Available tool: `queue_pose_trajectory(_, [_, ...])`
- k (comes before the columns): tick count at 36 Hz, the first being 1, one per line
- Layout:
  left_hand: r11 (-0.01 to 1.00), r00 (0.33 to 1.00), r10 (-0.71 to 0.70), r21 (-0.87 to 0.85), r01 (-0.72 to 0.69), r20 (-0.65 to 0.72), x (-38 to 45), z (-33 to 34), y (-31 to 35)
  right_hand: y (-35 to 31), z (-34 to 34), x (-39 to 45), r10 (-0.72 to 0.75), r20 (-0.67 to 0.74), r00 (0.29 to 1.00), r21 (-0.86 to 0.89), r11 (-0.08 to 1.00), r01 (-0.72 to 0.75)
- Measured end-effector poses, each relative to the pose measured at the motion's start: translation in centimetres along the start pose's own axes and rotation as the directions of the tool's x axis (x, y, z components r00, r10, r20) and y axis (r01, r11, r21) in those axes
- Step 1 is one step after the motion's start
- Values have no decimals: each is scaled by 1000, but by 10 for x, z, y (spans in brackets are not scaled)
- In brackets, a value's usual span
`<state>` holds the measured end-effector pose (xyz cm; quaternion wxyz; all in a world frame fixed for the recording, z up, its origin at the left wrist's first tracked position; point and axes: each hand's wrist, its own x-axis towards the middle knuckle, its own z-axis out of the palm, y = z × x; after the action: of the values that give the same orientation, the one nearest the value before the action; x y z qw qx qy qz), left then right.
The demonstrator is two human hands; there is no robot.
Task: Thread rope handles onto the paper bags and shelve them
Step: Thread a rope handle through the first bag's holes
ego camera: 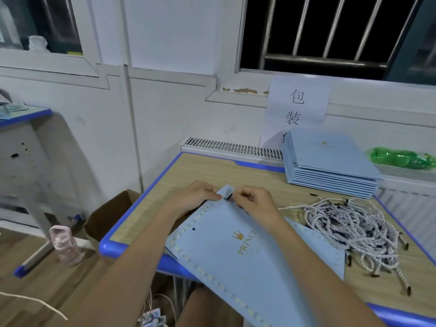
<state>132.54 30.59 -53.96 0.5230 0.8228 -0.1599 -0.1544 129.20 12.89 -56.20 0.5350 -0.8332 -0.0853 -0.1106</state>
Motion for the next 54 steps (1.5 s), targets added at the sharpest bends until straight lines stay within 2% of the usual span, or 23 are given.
queue_pose_trajectory(5, [966, 998, -55, -254, 55, 8, 1, 0, -2, -4, -1, -2, 12, -18, 1000, 37, 999, -12])
queue_pose_trajectory(7, [954, 998, -58, -293, 62, 22, 2, 0, -2, -7, -1, -4, 17, -27, 999, 37, 999, -16])
queue_pose_trajectory(11, [956, 999, -31, -291, 34, 14, 4, -2, -3, -10, -2, -4, 26, -44, 999, 81, 996, -22])
queue_pose_trajectory(18, [969, 995, 58, -242, -37, 81, -4, -4, -4, -11, -3, -2, 55, -28, 998, 166, 985, -50])
queue_pose_trajectory(24, [971, 993, 92, -225, -74, 69, -3, -3, -7, -9, -4, -2, 15, -31, 999, 55, 998, -13])
queue_pose_trajectory(28, [978, 989, 144, -157, -136, 40, -2, -2, -7, -9, -2, -1, -8, -5, 1000, -9, 1000, 8])
queue_pose_trajectory(31, [978, 983, 181, -110, -176, 39, 0, 0, -8, -7, -1, 0, 1, 10, 1000, 13, 1000, -1])
queue_pose_trajectory(34, [979, 980, 197, -61, -195, 32, -1, 2, -8, -7, 2, 1, 2, -15, 1000, 48, 999, -1])
queue_pose_trajectory(38, [973, 973, 229, -10, -229, 0, 2, 4, -12, -7, 7, 1, -48, -50, 998, -19, 999, 47])
queue_pose_trajectory(44, [939, 945, 319, 162, -305, -67, 10, 7, -18, -8, 5, 0, -100, -73, 992, -52, 994, 97])
queue_pose_trajectory(50, [890, 937, 330, 368, -268, -116, 9, 11, -20, -7, 3, -1, -152, -47, 987, -199, 970, 140])
queue_pose_trajectory(54, [922, 948, 279, 319, -221, -152, 17, 8, -24, -8, 3, -1, -155, -26, 988, -252, 957, 143])
